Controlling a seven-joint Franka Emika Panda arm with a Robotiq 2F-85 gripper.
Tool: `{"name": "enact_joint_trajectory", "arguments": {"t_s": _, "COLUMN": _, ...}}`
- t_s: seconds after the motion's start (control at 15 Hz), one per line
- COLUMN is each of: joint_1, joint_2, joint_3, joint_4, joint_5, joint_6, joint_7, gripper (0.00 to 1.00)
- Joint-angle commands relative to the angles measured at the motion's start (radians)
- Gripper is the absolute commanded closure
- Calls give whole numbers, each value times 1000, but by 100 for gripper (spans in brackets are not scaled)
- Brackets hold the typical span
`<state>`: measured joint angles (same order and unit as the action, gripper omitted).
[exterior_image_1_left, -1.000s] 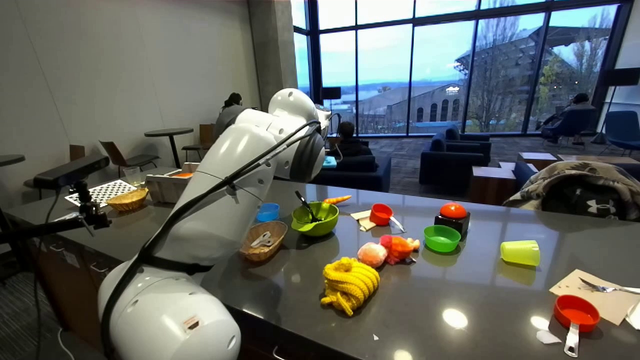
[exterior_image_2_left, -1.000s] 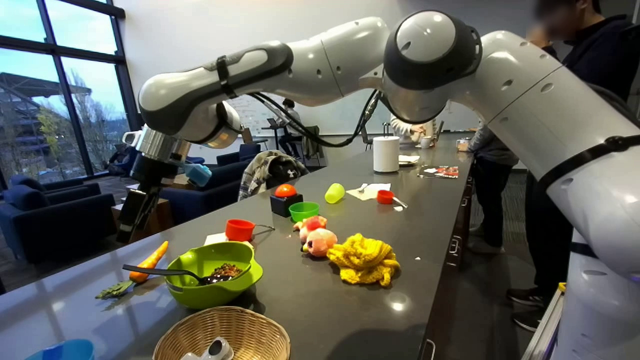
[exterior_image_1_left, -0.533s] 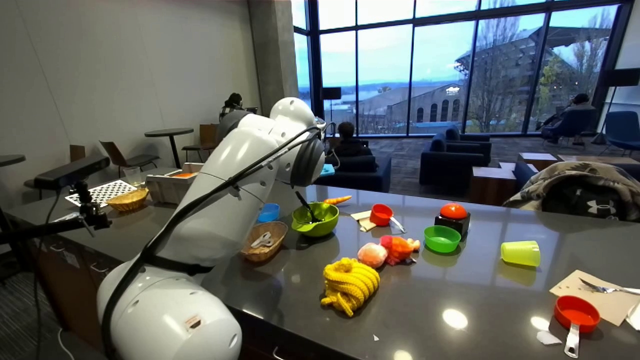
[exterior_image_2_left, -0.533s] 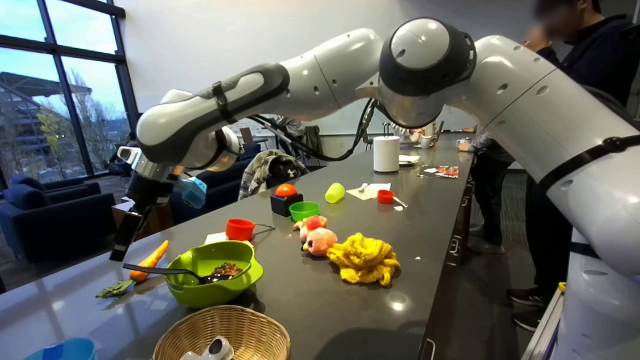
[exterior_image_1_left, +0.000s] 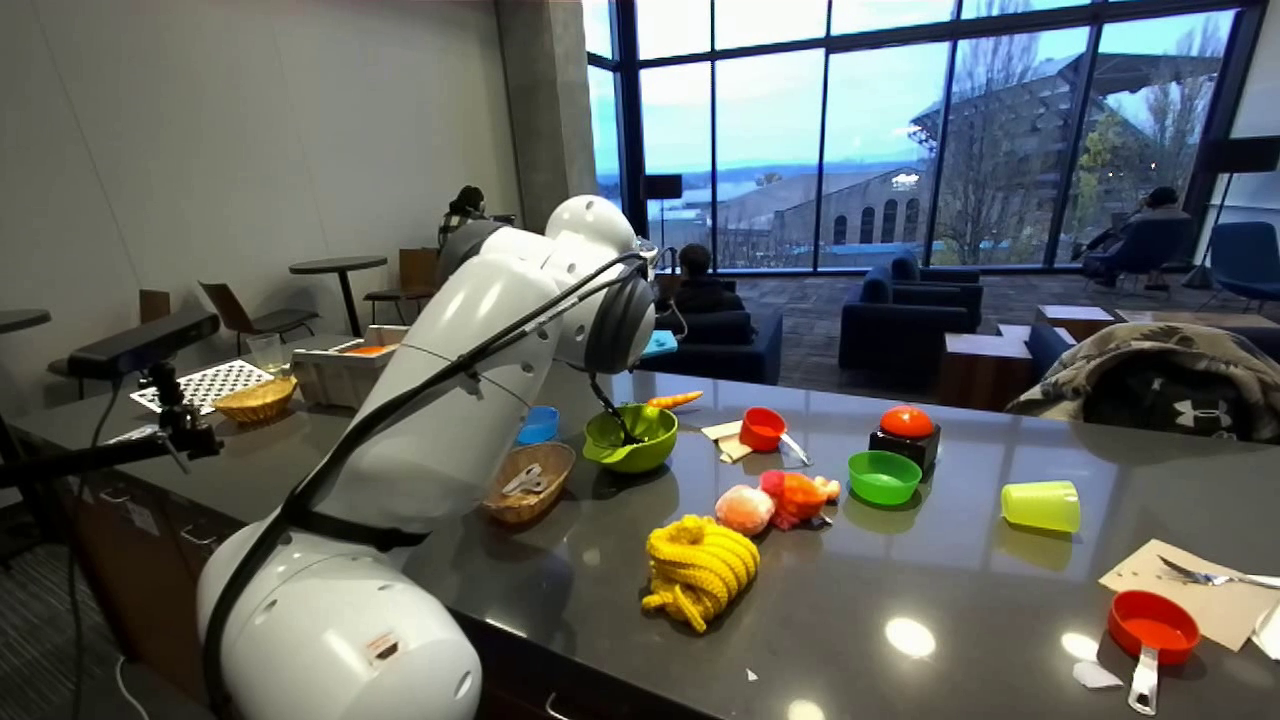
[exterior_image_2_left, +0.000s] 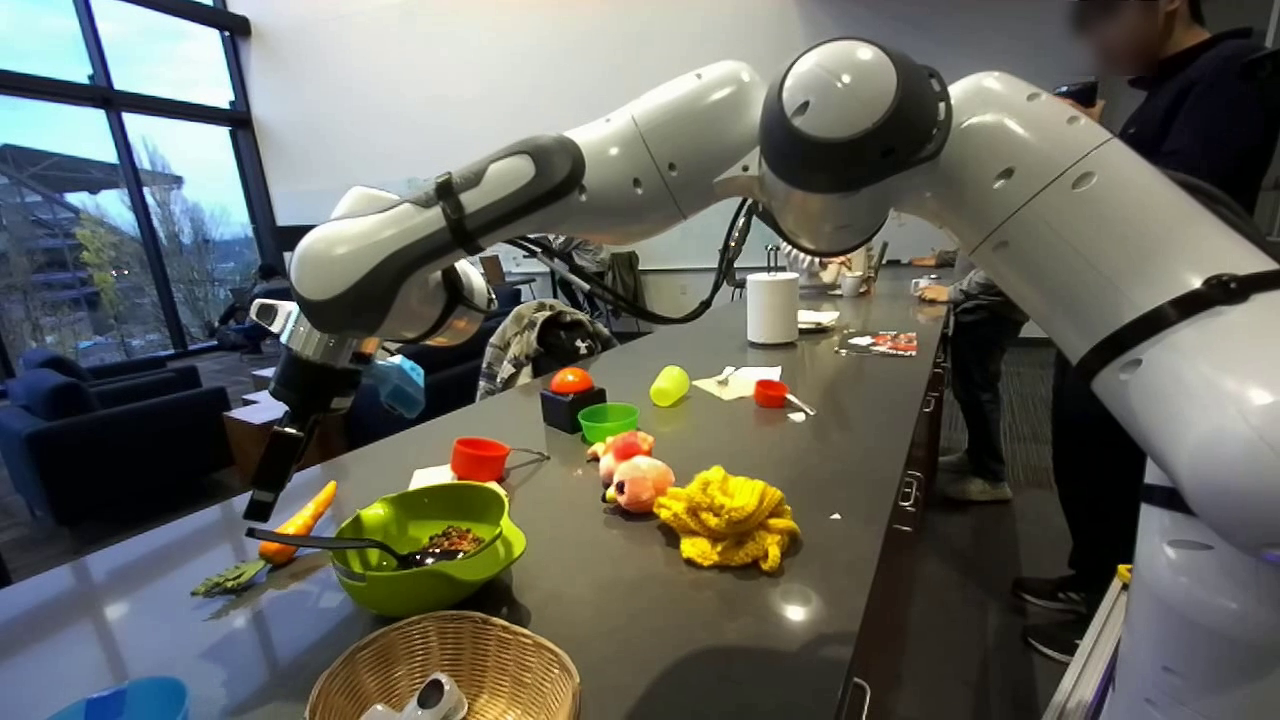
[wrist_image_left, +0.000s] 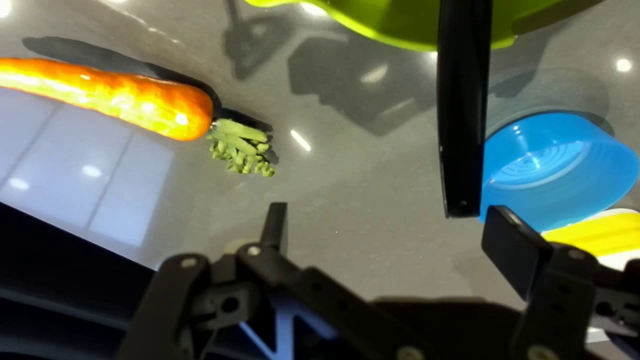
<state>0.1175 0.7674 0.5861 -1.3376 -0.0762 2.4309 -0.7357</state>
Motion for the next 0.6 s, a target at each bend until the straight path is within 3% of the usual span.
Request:
{"name": "enact_joint_trajectory", "arguments": {"t_s": 0.0, "joint_1": -33, "joint_2": -51, "joint_3": 4, "joint_4": -73, "joint_5": 8, "joint_6": 33, "joint_7": 6, "gripper": 0}}
{"name": "enact_joint_trajectory", "arguments": {"t_s": 0.53, "joint_1": -85, "joint_2": -158, "joint_3": 54, "joint_4": -229, "joint_5": 67, "joint_6": 61, "joint_7": 29, "gripper": 0}}
